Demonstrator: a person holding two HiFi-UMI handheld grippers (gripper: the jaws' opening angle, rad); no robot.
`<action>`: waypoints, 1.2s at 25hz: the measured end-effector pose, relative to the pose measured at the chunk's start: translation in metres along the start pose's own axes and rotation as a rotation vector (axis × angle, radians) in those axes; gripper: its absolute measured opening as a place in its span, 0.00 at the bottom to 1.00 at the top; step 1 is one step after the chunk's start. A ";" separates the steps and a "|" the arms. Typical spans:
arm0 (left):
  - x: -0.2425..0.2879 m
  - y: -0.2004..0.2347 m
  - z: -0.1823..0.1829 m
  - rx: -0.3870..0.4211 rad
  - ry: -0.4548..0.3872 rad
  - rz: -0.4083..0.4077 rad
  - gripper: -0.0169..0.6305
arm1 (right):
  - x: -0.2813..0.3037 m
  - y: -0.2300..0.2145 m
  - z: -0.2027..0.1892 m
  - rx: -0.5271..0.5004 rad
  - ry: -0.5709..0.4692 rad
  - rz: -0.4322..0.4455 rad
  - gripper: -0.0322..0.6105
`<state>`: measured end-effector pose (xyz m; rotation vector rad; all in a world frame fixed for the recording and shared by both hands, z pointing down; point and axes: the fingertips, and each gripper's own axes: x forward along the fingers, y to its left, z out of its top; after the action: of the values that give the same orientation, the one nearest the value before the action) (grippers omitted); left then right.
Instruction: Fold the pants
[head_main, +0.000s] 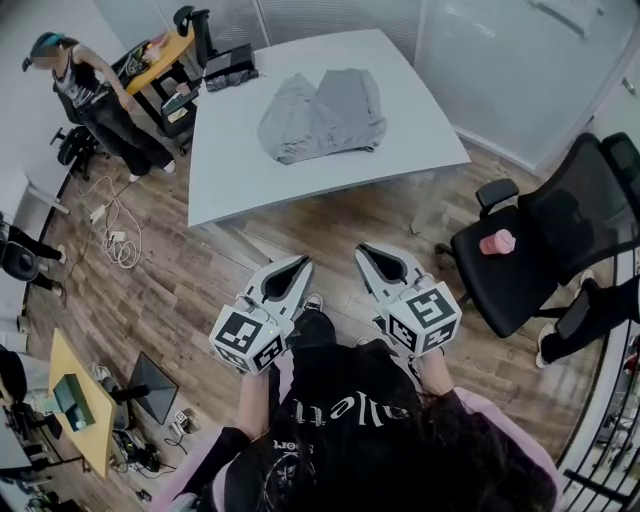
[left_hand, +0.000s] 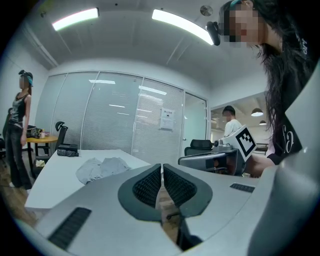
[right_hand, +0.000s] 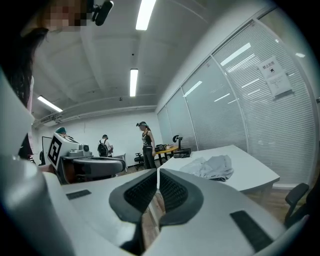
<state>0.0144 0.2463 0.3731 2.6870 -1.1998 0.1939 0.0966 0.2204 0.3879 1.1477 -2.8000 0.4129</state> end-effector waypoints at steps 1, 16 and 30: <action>0.001 0.001 -0.001 0.001 0.005 -0.001 0.08 | 0.002 -0.001 -0.001 0.005 0.002 -0.001 0.10; 0.032 0.095 -0.002 -0.028 0.045 -0.035 0.08 | 0.084 -0.039 0.003 0.057 0.043 -0.070 0.10; 0.071 0.222 0.009 -0.049 0.077 -0.131 0.08 | 0.208 -0.056 0.016 0.070 0.114 -0.138 0.10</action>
<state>-0.1039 0.0484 0.4050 2.6772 -0.9896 0.2430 -0.0126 0.0376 0.4218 1.2796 -2.6098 0.5485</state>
